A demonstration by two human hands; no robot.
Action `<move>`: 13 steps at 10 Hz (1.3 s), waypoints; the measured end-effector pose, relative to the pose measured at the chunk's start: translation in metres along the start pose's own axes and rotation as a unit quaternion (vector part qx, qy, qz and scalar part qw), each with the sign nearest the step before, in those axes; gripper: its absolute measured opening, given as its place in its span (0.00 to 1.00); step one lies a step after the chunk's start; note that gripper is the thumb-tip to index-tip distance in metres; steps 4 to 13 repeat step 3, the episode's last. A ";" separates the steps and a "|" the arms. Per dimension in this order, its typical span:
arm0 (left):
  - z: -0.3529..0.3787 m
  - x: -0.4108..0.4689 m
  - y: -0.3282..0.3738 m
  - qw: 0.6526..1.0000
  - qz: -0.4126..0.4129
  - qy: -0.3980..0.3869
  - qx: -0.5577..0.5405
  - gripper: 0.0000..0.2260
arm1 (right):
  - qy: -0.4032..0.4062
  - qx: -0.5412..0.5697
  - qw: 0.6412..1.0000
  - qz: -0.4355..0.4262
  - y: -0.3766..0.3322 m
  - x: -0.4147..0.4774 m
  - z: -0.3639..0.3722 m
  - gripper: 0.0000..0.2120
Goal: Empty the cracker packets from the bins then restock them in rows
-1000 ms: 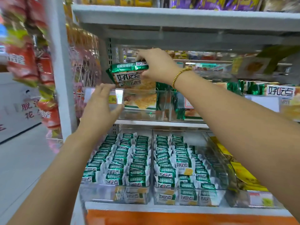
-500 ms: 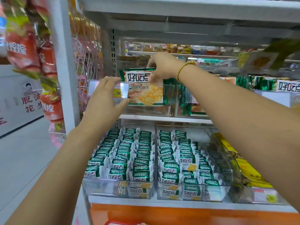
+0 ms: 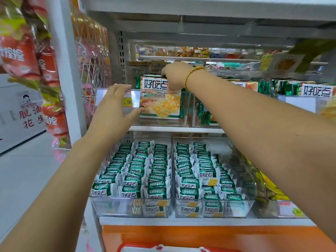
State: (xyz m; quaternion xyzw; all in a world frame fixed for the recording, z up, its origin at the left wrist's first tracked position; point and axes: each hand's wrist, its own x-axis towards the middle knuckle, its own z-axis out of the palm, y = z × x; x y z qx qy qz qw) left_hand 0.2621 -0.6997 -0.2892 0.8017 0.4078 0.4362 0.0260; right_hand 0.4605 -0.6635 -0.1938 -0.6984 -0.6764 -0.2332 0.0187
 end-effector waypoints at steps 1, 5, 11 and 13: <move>-0.002 0.001 0.001 1.000 0.001 -0.007 0.007 0.27 | 0.011 -0.015 1.000 -0.007 -0.003 -0.003 0.002 0.15; -0.011 0.003 0.006 0.997 -0.008 -0.054 0.045 0.30 | 0.109 0.053 0.993 0.014 -0.002 -0.027 -0.008 0.13; -0.011 0.003 0.006 0.997 -0.008 -0.054 0.045 0.30 | 0.109 0.053 0.993 0.014 -0.002 -0.027 -0.008 0.13; -0.011 0.003 0.006 0.997 -0.008 -0.054 0.045 0.30 | 0.109 0.053 0.993 0.014 -0.002 -0.027 -0.008 0.13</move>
